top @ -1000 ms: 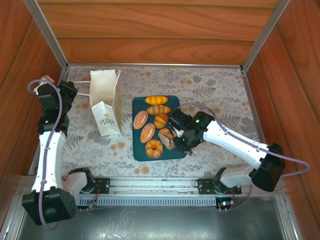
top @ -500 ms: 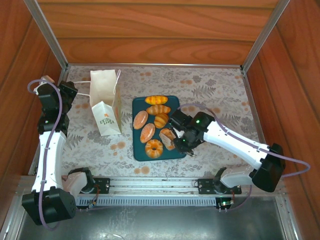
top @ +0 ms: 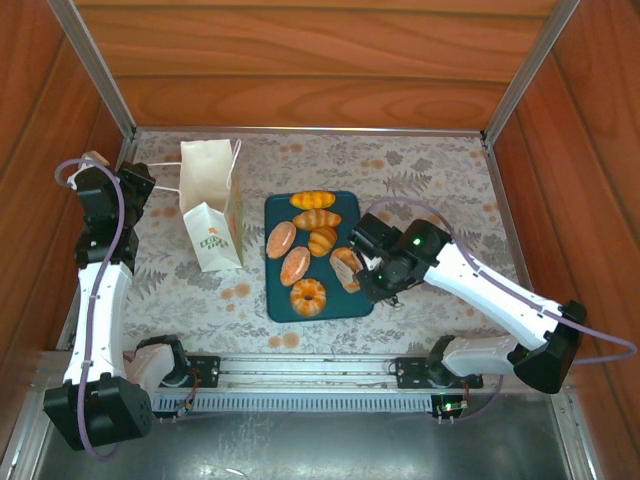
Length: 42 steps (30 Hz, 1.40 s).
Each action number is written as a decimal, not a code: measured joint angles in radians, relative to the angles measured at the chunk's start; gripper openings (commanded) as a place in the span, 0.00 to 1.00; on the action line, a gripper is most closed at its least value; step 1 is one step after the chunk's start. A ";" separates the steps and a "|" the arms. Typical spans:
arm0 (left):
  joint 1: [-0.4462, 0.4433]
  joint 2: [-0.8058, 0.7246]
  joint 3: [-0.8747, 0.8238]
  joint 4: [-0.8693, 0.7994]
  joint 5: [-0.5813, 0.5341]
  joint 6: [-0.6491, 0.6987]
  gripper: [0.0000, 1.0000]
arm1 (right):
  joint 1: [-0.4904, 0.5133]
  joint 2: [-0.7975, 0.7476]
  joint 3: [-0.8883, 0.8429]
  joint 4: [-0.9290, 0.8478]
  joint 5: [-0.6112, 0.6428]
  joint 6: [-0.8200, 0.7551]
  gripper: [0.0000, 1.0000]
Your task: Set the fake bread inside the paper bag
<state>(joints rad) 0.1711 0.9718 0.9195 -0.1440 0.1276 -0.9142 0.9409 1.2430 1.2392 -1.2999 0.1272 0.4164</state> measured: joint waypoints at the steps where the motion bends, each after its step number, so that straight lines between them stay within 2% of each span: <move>1: 0.000 0.000 0.000 0.000 0.000 0.000 0.00 | 0.000 0.000 0.029 -0.006 0.003 0.000 0.34; 7: 0.000 0.000 0.000 0.000 0.000 0.000 0.00 | 0.000 0.021 0.234 -0.023 0.003 -0.016 0.34; 13: 0.000 0.000 0.000 0.000 0.000 0.000 0.00 | 0.000 0.113 0.484 -0.021 0.001 -0.050 0.34; 26: 0.000 0.000 -0.003 0.001 0.000 -0.003 0.00 | 0.000 0.304 0.938 0.117 -0.079 -0.112 0.33; 42: 0.000 0.000 -0.020 0.003 0.000 -0.009 0.00 | 0.000 0.416 1.000 0.410 -0.160 -0.120 0.32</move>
<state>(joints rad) 0.1711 0.9718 0.8997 -0.1406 0.1280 -0.9234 0.9413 1.6592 2.2391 -0.8898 -0.0330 0.2966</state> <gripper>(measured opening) 0.049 0.319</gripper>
